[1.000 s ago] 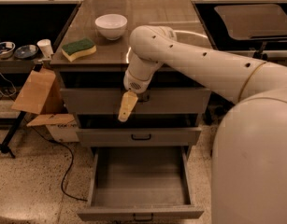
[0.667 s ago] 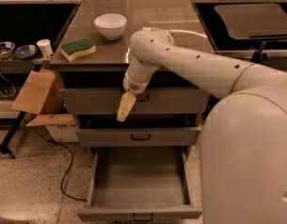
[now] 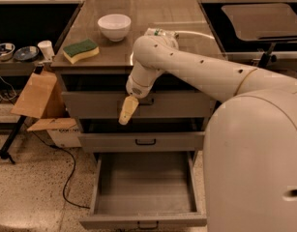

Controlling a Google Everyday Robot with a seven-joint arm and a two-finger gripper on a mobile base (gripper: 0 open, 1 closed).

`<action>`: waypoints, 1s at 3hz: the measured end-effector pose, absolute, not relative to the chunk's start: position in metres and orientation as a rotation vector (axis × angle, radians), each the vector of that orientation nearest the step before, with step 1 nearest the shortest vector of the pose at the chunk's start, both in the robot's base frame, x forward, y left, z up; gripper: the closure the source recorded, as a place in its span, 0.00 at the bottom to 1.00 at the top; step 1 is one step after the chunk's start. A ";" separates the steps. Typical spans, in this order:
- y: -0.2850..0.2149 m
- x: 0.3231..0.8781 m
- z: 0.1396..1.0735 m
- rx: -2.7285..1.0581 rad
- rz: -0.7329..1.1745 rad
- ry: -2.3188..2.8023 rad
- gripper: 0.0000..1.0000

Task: Open top drawer

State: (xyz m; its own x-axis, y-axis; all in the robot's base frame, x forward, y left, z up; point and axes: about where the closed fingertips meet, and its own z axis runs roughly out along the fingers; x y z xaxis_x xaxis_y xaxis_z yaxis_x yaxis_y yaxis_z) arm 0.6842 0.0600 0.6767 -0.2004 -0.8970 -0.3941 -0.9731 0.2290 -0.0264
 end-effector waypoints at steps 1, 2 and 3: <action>0.054 0.684 0.668 -1.737 0.327 2.260 0.00; 0.028 0.670 0.657 -1.733 0.336 2.392 0.00; 0.029 0.670 0.658 -1.732 0.336 2.393 0.00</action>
Offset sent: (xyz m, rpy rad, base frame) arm -0.0205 -0.0463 -0.0229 -0.1417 0.2002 -0.0945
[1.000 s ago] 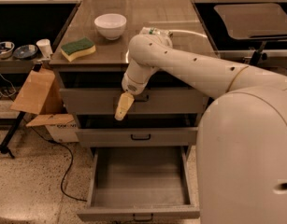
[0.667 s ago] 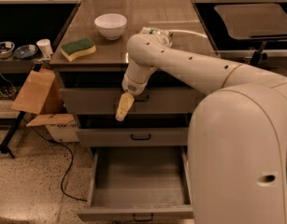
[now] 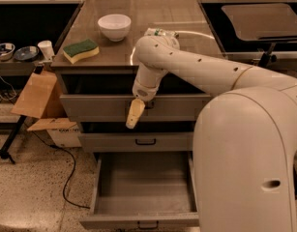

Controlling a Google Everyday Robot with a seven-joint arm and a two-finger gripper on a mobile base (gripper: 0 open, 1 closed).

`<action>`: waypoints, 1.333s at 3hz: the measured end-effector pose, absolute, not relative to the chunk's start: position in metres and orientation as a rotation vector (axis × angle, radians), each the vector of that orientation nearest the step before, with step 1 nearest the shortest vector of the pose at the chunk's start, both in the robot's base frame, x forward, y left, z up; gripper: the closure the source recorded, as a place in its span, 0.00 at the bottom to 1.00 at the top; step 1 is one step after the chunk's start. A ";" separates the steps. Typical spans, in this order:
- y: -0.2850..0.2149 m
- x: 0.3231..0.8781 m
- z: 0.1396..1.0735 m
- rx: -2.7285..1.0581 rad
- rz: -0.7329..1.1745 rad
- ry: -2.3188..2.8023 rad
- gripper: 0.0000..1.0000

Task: Open top drawer

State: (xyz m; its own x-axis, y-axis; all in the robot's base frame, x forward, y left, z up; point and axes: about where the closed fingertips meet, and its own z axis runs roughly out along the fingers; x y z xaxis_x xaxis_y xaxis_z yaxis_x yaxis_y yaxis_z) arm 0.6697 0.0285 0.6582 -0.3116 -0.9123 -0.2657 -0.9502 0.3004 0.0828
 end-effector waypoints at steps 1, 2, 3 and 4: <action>-0.007 0.650 0.656 -1.681 0.315 2.511 0.00; -0.025 0.639 0.653 -1.669 0.302 2.578 0.00; -0.068 0.613 0.649 -1.618 0.271 2.754 0.00; -0.082 0.605 0.648 -1.589 0.257 2.826 0.00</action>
Offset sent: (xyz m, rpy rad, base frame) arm -0.0668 -0.1110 -0.0055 -0.2035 0.1875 -0.1638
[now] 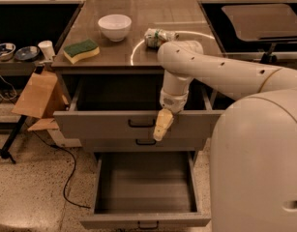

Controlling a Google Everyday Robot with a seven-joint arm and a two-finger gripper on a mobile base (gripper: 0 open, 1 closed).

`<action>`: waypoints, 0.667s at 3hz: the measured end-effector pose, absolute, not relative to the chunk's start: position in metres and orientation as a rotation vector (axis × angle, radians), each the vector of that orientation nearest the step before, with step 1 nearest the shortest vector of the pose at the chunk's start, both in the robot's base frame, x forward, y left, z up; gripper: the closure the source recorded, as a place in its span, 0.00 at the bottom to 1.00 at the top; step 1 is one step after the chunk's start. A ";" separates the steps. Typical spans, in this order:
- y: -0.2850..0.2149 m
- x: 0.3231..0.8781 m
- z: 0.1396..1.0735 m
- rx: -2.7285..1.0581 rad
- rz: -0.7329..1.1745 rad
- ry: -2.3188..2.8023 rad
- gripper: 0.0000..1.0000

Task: Open top drawer

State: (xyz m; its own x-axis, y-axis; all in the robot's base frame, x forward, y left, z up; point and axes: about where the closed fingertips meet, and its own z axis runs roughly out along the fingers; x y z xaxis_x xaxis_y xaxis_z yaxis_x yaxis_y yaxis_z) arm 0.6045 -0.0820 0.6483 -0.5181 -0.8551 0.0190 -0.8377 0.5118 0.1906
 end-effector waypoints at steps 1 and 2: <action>-0.131 0.576 0.656 1.229 -0.162 -2.581 0.00; -0.164 0.556 0.664 1.064 -0.118 -2.534 0.00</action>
Offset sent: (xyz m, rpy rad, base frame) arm -0.0788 -0.1219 0.0371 -0.3323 0.3458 -0.2926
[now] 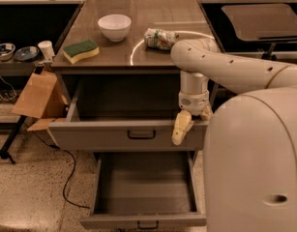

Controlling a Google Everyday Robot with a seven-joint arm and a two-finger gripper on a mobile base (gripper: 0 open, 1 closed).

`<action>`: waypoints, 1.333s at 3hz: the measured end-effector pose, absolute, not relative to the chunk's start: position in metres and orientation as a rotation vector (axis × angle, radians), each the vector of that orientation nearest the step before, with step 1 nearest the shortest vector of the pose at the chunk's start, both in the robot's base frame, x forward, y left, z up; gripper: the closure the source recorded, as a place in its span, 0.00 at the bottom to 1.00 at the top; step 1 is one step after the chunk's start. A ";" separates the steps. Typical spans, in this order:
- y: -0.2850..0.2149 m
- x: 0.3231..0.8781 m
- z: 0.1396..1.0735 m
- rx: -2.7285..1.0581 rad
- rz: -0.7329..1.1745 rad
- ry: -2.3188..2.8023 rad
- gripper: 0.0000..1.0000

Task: Open top drawer

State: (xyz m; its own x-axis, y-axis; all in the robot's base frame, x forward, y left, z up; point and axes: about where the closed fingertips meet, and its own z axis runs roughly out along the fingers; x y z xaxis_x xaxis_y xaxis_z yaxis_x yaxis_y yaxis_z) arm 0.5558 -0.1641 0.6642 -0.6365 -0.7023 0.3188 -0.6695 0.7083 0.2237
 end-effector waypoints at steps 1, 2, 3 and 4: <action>-0.179 0.549 0.672 0.997 -0.112 -2.499 0.00; -0.173 0.548 0.678 1.005 -0.135 -2.498 0.00; -0.170 0.550 0.695 1.061 -0.194 -2.488 0.00; -0.155 0.552 0.724 1.188 -0.224 -2.489 0.00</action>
Offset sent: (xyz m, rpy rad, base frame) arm -0.0601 -0.0497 0.0646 -0.0979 0.3213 -0.0519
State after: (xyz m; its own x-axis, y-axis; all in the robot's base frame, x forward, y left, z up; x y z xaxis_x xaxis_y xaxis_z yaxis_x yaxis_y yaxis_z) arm 0.5518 -0.1549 0.7237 -0.5745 -0.7754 0.2621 -0.7162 0.6312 0.2977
